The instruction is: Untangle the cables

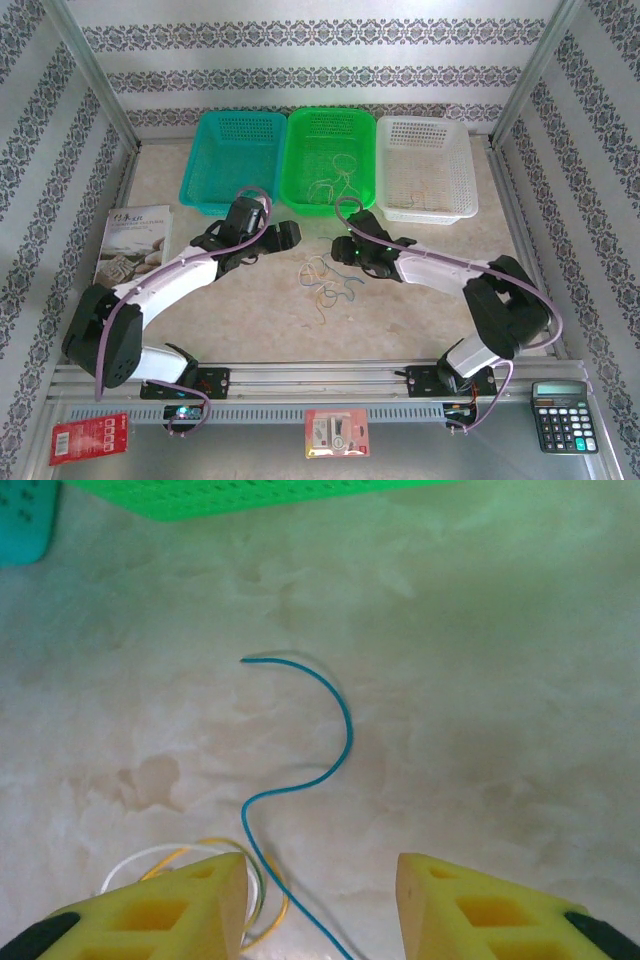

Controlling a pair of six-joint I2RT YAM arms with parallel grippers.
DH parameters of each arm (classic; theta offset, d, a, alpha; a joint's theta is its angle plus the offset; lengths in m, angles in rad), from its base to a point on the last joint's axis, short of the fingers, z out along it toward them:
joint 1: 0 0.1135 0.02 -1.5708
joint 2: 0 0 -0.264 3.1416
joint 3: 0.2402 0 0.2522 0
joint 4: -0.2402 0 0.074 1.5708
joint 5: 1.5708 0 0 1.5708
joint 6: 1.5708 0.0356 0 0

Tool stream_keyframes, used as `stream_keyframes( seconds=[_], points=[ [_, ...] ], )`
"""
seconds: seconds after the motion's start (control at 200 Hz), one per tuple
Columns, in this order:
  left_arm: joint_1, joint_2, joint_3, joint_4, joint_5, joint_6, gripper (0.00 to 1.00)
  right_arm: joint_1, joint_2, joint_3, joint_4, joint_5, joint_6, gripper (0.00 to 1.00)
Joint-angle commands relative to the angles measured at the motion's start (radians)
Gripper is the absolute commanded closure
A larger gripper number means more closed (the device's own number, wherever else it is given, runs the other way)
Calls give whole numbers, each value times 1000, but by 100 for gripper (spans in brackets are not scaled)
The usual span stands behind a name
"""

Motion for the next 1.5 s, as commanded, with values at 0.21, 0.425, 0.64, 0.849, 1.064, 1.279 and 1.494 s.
stream_keyframes(
  seconds=[0.21,0.425,0.64,0.849,1.064,1.279,1.494],
  points=[
    [-15,-54,-7,7,-56,14,16,47,129,92,17,108,194,55],
    [-14,-73,-17,11,-72,16,16,56,180,127,19,108,222,59],
    [-6,-97,-28,11,-81,20,15,55,219,141,28,93,253,61],
    [5,-126,-45,12,-88,19,15,55,255,150,47,80,265,62],
    [11,-138,-55,12,-86,18,15,53,293,173,60,69,266,68],
    [13,-142,-56,13,-79,14,15,44,286,150,110,30,250,95],
    [15,-135,-61,28,-55,-10,15,47,191,82,213,-2,180,100]
  ],
)
